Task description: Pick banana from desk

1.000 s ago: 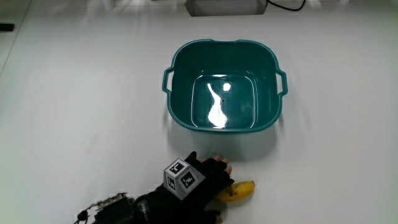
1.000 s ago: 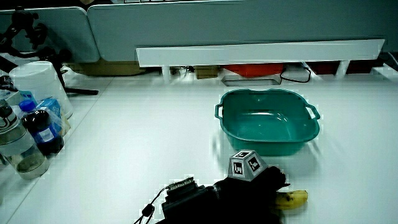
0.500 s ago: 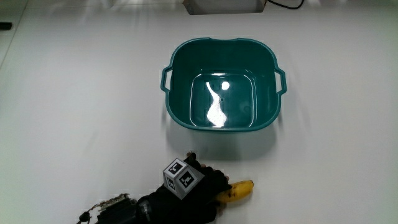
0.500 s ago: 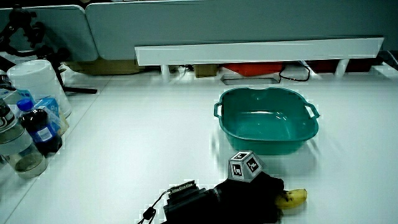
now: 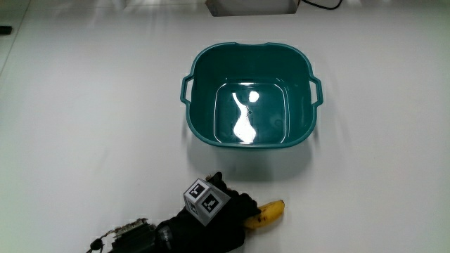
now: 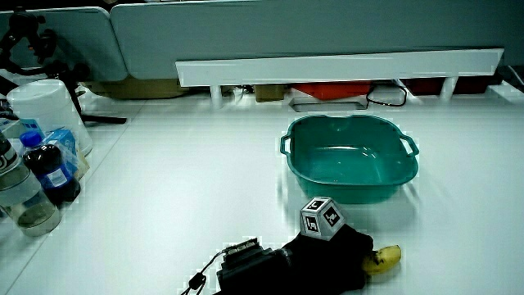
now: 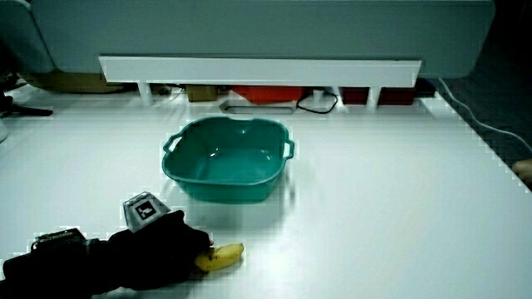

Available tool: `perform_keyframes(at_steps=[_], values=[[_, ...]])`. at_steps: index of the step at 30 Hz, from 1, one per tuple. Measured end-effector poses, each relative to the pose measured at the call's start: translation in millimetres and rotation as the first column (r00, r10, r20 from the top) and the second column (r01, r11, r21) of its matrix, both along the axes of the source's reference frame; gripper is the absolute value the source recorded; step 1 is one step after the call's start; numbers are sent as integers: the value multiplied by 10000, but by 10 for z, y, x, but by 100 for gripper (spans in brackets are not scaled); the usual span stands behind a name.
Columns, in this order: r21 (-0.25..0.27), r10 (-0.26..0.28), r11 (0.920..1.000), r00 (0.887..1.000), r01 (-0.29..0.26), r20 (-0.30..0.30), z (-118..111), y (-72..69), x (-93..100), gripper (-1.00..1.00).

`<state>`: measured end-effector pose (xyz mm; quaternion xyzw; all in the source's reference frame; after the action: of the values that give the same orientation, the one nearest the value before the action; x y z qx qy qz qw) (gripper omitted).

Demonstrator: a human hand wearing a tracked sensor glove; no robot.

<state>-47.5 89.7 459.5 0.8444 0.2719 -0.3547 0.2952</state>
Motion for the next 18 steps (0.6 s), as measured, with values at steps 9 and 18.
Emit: perform_keyframes(at_steps=[9,18], values=[[264,6,9997,9990,6,-457,-282,-82,-9,100],[914,231,9957,9958,-150,-882,-643,-237,27,100]])
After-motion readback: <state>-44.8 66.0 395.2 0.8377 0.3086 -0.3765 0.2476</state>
